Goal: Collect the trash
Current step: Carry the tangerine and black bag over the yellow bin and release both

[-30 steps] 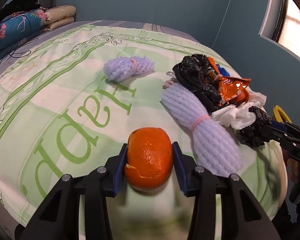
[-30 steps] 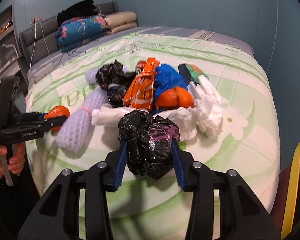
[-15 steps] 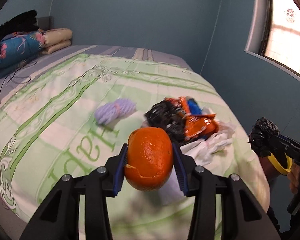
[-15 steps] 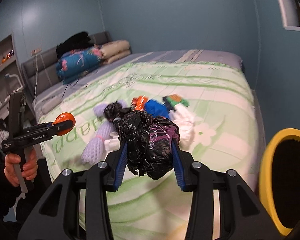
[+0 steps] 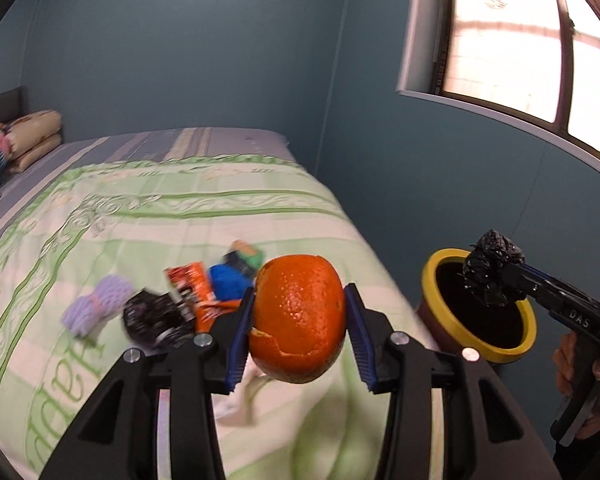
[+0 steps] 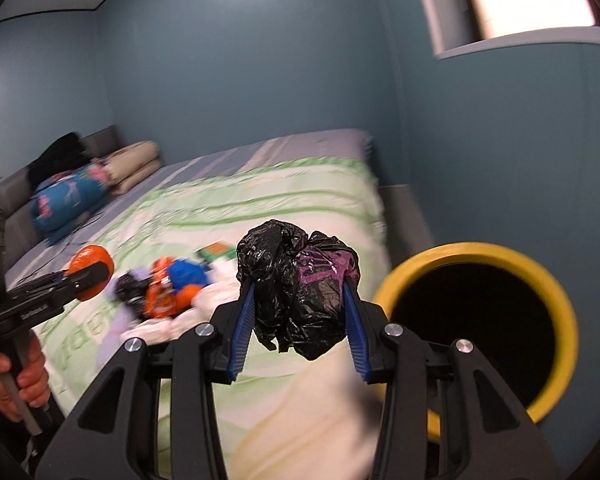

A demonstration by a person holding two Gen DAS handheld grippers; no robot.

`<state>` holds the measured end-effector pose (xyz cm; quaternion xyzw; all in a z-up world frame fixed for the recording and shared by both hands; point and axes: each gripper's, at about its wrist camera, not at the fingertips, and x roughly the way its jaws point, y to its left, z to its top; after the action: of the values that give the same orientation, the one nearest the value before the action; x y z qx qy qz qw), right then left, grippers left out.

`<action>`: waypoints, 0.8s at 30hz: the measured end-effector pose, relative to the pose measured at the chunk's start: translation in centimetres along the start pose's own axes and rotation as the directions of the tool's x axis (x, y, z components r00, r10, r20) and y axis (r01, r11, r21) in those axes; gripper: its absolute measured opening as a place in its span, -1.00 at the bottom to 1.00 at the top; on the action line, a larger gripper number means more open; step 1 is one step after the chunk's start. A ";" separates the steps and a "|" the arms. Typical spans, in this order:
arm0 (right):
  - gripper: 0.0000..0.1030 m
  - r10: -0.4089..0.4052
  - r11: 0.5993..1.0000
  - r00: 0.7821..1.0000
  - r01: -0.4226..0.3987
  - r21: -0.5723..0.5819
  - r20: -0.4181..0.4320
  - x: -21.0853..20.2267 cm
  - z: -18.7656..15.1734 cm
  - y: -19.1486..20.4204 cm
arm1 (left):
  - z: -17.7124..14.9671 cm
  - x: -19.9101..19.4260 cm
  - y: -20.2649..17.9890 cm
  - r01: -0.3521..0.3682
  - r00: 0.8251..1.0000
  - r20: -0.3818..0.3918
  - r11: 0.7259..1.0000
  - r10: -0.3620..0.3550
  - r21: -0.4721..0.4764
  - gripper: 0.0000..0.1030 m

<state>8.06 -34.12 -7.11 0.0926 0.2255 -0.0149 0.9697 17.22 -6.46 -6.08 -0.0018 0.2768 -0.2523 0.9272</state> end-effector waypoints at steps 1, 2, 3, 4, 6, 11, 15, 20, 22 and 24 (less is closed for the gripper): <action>-0.24 -0.016 1.000 1.000 0.016 0.002 0.014 -0.4 0.0 -0.4 | 0.5 0.4 -1.0 0.019 1.000 0.001 1.000 -0.019 0.013 -0.20; -0.24 -0.033 0.999 0.999 0.033 0.005 0.028 -0.8 0.1 -0.9 | 0.9 0.8 -1.9 0.038 0.999 0.002 0.999 -0.038 0.022 -0.20; -0.24 -0.057 0.998 0.997 0.056 0.009 0.045 -1.5 0.3 -1.6 | 1.1 1.1 -2.5 0.048 0.999 0.003 0.998 -0.049 0.027 -0.20; -0.24 -0.071 0.997 0.996 0.070 0.014 0.056 -1.9 0.3 -2.2 | 1.6 1.6 -3.5 0.071 0.997 0.001 0.997 -0.071 0.037 -0.20; -0.24 -0.104 0.994 0.991 0.102 0.029 0.080 -2.7 0.4 -3.5 | 2.0 2.3 -4.9 0.095 0.995 -0.004 0.994 -0.095 0.051 -0.20; -0.23 -0.212 0.977 0.967 0.208 0.038 0.139 -4.9 0.9 -5.5 | 3.4 4.4 -8.6 0.162 0.987 -0.016 0.983 -0.161 0.084 -0.20; -0.23 -0.276 0.961 0.949 0.269 0.060 0.152 -5.7 1.2 -6.8 | 4.0 6.3 -11.6 0.220 0.975 -0.030 0.970 -0.218 0.100 -0.20; -0.23 -0.309 0.949 0.942 0.297 0.103 0.130 -5.2 1.4 -8.4 | 3.8 9.2 -14.6 0.277 0.960 -0.066 0.954 -0.271 0.114 -0.20; -0.23 -0.310 0.947 0.944 0.294 0.131 0.116 -4.8 1.1 -9.3 | 3.7 10.5 -15.7 0.293 0.955 -0.077 0.949 -0.286 0.116 -0.20; -0.23 -0.324 0.940 0.940 0.307 0.149 0.105 -4.3 0.9 -9.9 | 3.5 11.5 -16.7 0.311 0.949 -0.085 0.944 -0.302 0.113 -0.20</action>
<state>3.86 -44.03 -6.16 0.1172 0.1735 -0.1908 0.9590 19.52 -26.91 -6.64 0.0217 0.2874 -0.4103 0.8652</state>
